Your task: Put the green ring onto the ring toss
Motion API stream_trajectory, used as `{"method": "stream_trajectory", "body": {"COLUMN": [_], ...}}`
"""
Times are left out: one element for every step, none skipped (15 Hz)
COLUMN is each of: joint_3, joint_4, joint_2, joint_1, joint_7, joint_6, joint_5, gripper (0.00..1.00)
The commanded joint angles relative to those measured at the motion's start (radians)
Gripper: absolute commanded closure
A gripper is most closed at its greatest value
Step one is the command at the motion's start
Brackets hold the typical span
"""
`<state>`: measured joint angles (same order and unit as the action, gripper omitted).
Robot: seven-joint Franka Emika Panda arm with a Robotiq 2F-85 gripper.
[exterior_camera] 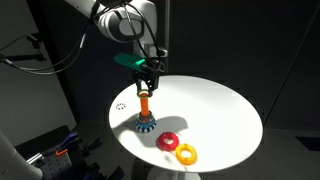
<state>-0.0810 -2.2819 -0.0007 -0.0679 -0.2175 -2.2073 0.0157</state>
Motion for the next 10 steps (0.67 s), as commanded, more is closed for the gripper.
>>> {"method": "stream_trajectory", "body": {"joint_3": [0.007,0.008,0.008,0.009,0.009,0.010,0.010,0.011,0.011,0.011], "joint_4": [0.031,0.032,0.034,0.036,0.037,0.038,0.038,0.038,0.037,0.038], "joint_2": [0.024,0.026,0.029,0.031,0.033,0.035,0.036,0.037,0.038,0.039], "joint_1": [0.001,0.001,0.001,0.001,0.000,0.000,0.000,0.000,0.000,0.000], "joint_7": [0.030,0.032,0.030,0.028,0.025,0.024,0.023,0.023,0.022,0.019], "joint_6": [0.000,-0.001,0.004,0.006,0.008,0.009,0.009,0.010,0.010,0.010], "joint_5": [-0.003,-0.005,-0.003,-0.001,0.002,0.003,0.003,0.004,0.006,0.008], "gripper": [0.51,0.51,0.51,0.51,0.51,0.51,0.51,0.51,0.51,0.51]}}
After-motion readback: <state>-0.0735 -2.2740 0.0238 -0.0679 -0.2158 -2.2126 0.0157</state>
